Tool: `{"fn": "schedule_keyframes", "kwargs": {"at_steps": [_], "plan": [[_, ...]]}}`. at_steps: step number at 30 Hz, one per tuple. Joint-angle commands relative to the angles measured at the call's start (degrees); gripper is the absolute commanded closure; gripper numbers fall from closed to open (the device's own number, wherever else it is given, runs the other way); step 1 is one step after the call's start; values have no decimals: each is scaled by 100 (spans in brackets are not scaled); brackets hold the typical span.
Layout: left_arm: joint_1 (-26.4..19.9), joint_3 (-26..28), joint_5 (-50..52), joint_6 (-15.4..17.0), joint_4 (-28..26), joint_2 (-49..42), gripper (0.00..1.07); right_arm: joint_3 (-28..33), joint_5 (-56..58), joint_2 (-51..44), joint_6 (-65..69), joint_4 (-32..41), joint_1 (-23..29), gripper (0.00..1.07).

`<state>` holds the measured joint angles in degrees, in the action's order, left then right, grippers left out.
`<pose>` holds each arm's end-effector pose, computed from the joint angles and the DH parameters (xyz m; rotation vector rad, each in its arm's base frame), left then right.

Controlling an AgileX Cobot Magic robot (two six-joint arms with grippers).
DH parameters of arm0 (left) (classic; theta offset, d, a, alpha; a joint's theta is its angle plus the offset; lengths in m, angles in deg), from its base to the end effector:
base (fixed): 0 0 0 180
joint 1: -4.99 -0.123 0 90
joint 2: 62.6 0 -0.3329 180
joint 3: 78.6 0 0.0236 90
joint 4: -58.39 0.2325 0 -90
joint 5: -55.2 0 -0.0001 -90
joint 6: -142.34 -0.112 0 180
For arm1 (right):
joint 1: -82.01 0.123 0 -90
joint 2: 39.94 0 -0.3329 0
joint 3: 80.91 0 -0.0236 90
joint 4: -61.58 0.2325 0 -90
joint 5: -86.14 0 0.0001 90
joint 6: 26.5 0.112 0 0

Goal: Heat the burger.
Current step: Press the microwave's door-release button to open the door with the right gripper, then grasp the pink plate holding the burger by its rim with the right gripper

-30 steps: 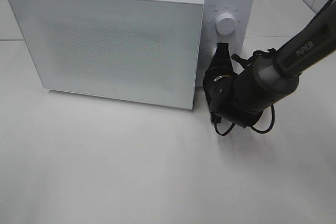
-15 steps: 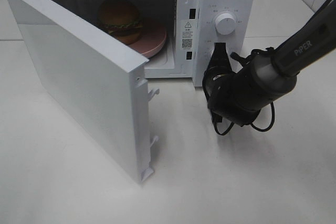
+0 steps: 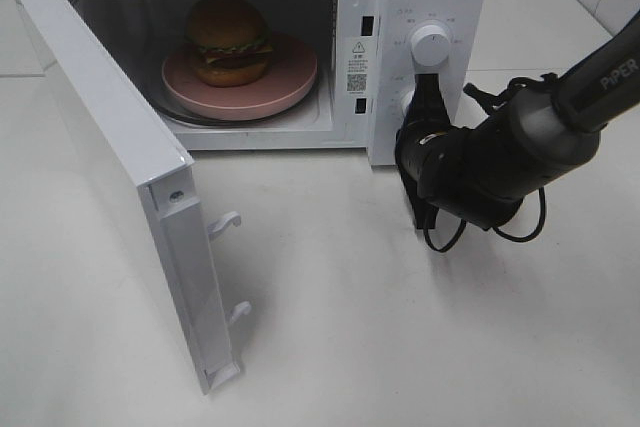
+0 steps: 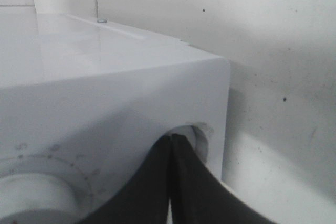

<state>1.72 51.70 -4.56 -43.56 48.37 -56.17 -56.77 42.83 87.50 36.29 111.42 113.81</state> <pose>-0.0500 -0.0197 0.2617 0.0528 2.0114 -0.1066 0.3846 0.1694 0.1459 1.5149 1.5090 0.8939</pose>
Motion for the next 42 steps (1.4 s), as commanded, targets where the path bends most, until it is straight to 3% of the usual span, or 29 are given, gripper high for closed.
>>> {"fn": "schedule_keyframes", "kwargs": {"at_steps": [1,11,24,38,42], "plan": [[40,-17,40,23,-23,-126,9,92,-160,-413,40,-596,-34,107],[40,-17,40,23,-23,-126,9,550,281,-619,-11,-653,-34,107],[40,-17,40,23,-17,-126,9,1398,888,-1570,-917,-773,-34,106],[40,-17,40,23,-17,-126,9,1513,3146,-3008,-4641,-900,-46,106],[40,-17,40,23,-17,-126,9,1243,4463,-3398,-5827,-945,-281,105]]}}
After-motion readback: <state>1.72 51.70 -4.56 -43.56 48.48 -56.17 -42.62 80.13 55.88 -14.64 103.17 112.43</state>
